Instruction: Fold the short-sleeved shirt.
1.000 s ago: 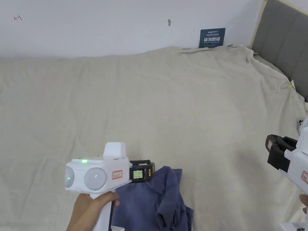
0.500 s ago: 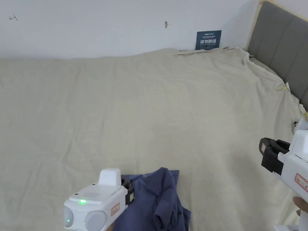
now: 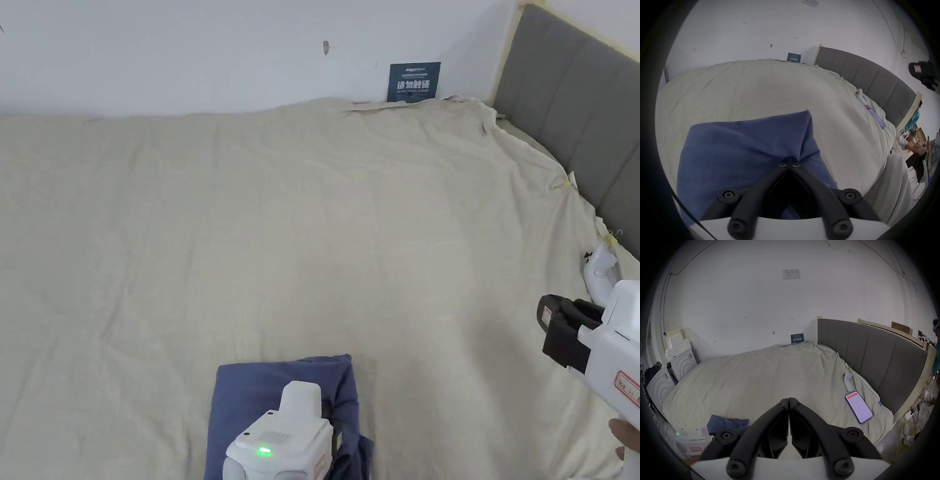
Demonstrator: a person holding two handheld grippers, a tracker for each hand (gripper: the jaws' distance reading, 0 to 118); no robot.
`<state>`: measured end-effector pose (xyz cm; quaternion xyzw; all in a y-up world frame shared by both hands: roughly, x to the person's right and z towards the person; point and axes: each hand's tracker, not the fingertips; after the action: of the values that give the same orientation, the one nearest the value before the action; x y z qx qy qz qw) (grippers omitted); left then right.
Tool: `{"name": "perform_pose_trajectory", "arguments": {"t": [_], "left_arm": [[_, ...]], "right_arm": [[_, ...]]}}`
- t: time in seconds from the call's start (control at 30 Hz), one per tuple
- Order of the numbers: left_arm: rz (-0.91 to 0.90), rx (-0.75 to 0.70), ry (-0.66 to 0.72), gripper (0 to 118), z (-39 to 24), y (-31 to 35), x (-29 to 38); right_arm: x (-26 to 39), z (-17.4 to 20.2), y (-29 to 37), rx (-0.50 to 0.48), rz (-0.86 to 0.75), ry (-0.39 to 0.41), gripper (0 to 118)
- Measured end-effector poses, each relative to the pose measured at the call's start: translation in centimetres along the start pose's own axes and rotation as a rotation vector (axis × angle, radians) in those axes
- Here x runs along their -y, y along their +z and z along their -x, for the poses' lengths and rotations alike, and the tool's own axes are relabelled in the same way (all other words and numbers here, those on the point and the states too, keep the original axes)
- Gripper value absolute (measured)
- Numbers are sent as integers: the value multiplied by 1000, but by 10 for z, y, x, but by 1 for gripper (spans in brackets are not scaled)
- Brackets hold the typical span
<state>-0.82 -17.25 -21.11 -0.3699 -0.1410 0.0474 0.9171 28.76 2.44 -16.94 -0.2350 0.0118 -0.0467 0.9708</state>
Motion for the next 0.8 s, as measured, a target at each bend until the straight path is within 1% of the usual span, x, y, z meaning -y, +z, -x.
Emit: {"name": "perform_pose_trajectory", "arguments": {"t": [0.17,0.2,0.23,0.27,0.3,0.33,0.47,0.57,0.8], "left_arm": [[-20,-8,-70,0,-17,0,4],[-22,-1,-77,0,-19,0,5],[-16,45,-90,0,-22,0,6],[-16,36,-102,0,-27,0,8],[-33,21,-143,0,-34,2,11],[-31,38,-175,0,-38,2,12],[-49,61,-207,0,-42,8,12],[-112,70,-181,0,-39,24,-5],[-321,37,-138,0,-15,79,-64]], "right_arm": [[1,-3,0,11,7,1,0],[1,-4,0,12,8,0,0],[1,-4,0,12,8,-1,0],[1,-4,0,12,7,-3,0],[0,-4,0,13,6,-4,0],[0,-4,0,13,5,-5,0],[-1,-1,2,10,3,-3,0],[-2,2,4,4,-7,-3,0],[-12,20,10,-5,-69,19,0]]}}
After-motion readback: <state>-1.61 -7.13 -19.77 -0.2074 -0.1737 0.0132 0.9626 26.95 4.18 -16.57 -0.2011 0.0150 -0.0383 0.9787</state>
